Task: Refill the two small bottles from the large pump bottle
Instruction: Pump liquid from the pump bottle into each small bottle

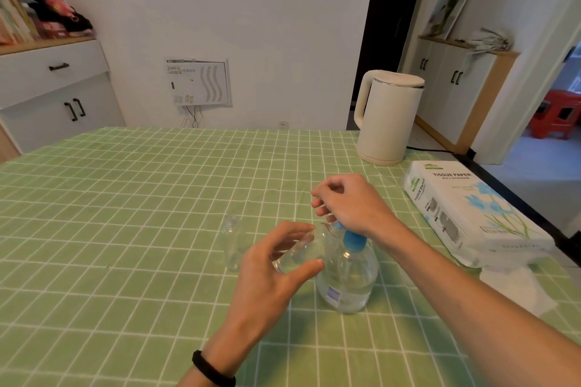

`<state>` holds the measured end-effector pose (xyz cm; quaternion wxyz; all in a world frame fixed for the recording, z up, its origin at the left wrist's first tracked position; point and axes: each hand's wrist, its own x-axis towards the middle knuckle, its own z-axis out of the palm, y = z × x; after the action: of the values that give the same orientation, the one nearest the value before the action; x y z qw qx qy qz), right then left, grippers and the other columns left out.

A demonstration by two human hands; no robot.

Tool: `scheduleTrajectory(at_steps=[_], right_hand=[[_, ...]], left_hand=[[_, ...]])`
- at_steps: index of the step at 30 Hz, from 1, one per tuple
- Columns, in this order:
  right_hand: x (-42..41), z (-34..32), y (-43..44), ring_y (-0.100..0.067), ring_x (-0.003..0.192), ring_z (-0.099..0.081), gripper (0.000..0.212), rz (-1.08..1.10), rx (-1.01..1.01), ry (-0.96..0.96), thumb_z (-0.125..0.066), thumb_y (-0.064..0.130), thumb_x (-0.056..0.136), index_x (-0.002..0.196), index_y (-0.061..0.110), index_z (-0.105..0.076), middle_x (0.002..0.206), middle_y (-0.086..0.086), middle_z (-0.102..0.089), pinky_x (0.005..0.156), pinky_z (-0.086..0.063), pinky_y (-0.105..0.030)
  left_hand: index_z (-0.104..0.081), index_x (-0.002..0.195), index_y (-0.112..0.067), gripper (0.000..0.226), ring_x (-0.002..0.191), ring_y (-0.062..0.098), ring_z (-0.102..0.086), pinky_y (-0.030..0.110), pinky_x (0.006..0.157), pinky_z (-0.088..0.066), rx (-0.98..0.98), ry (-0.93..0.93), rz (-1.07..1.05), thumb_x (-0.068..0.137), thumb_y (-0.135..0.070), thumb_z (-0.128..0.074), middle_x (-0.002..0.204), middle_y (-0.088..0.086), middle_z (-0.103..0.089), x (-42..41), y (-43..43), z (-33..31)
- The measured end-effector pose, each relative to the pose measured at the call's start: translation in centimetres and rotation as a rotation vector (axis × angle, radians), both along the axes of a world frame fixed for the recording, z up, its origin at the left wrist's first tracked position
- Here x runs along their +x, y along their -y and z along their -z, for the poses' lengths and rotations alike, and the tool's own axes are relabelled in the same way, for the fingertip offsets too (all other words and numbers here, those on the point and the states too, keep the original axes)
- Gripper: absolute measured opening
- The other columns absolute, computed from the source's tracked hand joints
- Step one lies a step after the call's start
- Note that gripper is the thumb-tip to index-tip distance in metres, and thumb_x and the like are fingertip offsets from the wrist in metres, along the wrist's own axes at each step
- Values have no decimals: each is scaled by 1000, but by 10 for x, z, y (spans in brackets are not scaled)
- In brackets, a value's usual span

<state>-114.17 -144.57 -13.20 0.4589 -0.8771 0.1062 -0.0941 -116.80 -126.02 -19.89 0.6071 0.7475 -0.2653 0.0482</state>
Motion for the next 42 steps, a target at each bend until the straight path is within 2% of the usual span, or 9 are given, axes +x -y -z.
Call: scheduleTrajectory(at_steps=[3,9,11,21,25,30,35,39,42], right_hand=[[2,-3,0,-11,77,-78,19,-30,-32,24,-61,28,102,91,21,-75,84,4,-79,75,-66,-38],[3,10,3,-13,75,-79,20,-1,120,2,-59,20,105,98,13,-76,87,-2,-79,71,-65,-31],[3,13,2,-14,75,-79,19,0,133,1,-59,19,105,96,14,-75,88,-3,-79,71,-65,-33],[-1,7,0,-16,79,-79,20,22,87,-16,-60,22,104,99,12,-77,90,-2,-79,83,-66,-45],[0,-4,0,-13,76,-79,20,-21,26,10,-60,29,104,98,16,-75,90,3,-79,77,-67,-38],[-1,-1,2,-13,77,-79,20,-10,138,43,-59,27,106,105,14,-74,93,-1,-79,69,-65,-28],[-1,8,-1,-18,78,-79,20,9,155,-1,-55,18,107,106,9,-73,93,-7,-78,72,-67,-35],[-3,8,-1,-17,77,-79,21,19,147,10,-55,19,107,106,11,-73,93,-6,-78,73,-67,-38],[-4,8,-2,-18,79,-79,20,26,138,3,-55,20,107,105,11,-74,93,-5,-78,79,-67,-43]], left_hand=[[-72,115,-40,44,108,1,-72,10,93,-50,1,14,4,79,-21,-91,110,-22,-77,1,-1,-2],[-73,113,-35,42,107,3,-72,14,93,-52,-4,-9,1,79,-17,-91,108,-20,-77,2,0,5],[-74,113,-33,43,107,5,-73,18,95,-54,-12,-17,8,78,-16,-91,107,-19,-78,2,0,7],[-73,113,-36,44,107,5,-73,18,95,-54,-7,-12,7,79,-16,-91,107,-18,-78,-1,0,3],[-73,116,-36,43,108,3,-73,15,95,-53,-9,6,24,80,-19,-90,109,-20,-78,0,-1,-3],[-73,115,-37,43,107,4,-73,18,94,-54,-18,-8,16,79,-20,-91,108,-20,-78,0,0,0],[-73,113,-36,43,107,7,-74,22,96,-55,-33,-29,18,79,-17,-91,108,-17,-78,1,1,8],[-73,113,-37,45,108,3,-73,13,94,-51,-21,-22,15,78,-17,-92,108,-19,-78,2,1,9],[-73,114,-36,45,107,3,-73,11,93,-51,-23,-14,18,78,-16,-92,108,-19,-78,2,1,8]])
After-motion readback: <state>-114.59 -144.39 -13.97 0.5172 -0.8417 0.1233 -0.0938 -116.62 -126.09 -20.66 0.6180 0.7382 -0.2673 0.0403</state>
